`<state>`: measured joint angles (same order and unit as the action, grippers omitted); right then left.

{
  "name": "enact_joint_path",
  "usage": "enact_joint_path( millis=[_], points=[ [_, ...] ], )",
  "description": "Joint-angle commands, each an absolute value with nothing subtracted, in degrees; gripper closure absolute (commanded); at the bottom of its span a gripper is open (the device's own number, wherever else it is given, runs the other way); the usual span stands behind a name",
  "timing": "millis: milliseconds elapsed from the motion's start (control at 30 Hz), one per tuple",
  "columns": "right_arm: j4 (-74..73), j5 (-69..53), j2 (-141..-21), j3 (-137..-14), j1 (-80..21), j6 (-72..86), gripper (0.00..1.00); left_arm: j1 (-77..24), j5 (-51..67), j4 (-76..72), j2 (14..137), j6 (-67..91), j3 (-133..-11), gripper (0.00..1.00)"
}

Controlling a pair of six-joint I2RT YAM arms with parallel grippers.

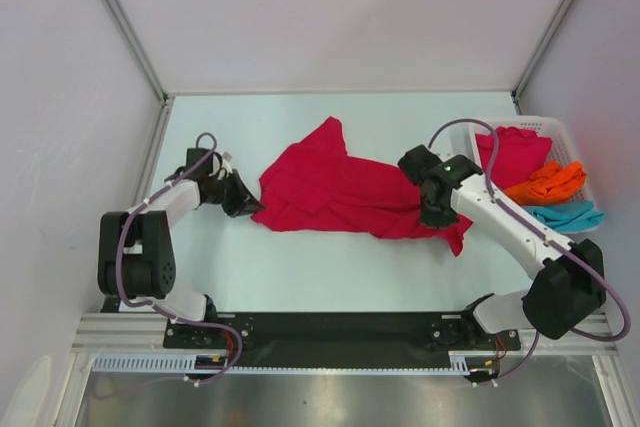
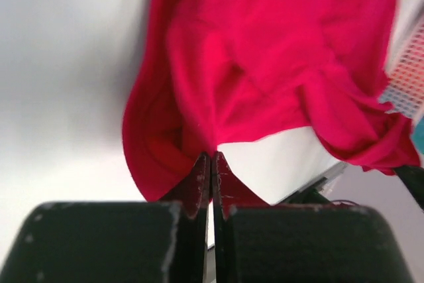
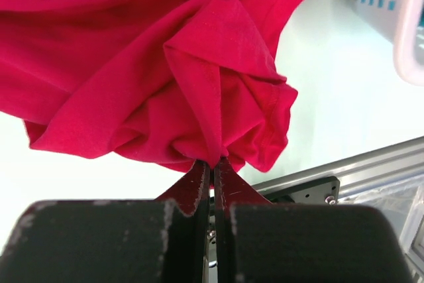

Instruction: Fold and stack the t-shirts

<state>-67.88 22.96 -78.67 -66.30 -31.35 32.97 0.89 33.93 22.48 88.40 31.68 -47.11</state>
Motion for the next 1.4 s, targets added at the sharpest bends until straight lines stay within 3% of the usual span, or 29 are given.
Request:
enact_joint_path(
  millis=[0,233,400,733,1367],
  points=[
    [-68.91,26.10,-75.68,-72.76,-28.14,30.86,1.00,3.24,37.17,25.91,86.40,32.08,-60.27,1.00],
    [-66.01,26.63,-76.46,-82.85,-18.90,22.07,1.00,16.76,39.63,35.77,84.82,31.98,-79.96,1.00],
    [-66.27,26.63,-79.45,-90.95,-16.53,19.25,1.00,23.80,40.51,36.65,81.13,34.45,-84.72,1.00],
    [-67.67,26.81,-84.99,-106.08,-14.24,15.03,1.00,28.21,42.63,38.93,79.28,37.27,-92.54,1.00],
    [-69.43,25.49,-72.51,-96.16,-6.86,14.59,1.00,33.75,44.21,39.20,78.13,38.32,-92.72,1.00]
  ],
)
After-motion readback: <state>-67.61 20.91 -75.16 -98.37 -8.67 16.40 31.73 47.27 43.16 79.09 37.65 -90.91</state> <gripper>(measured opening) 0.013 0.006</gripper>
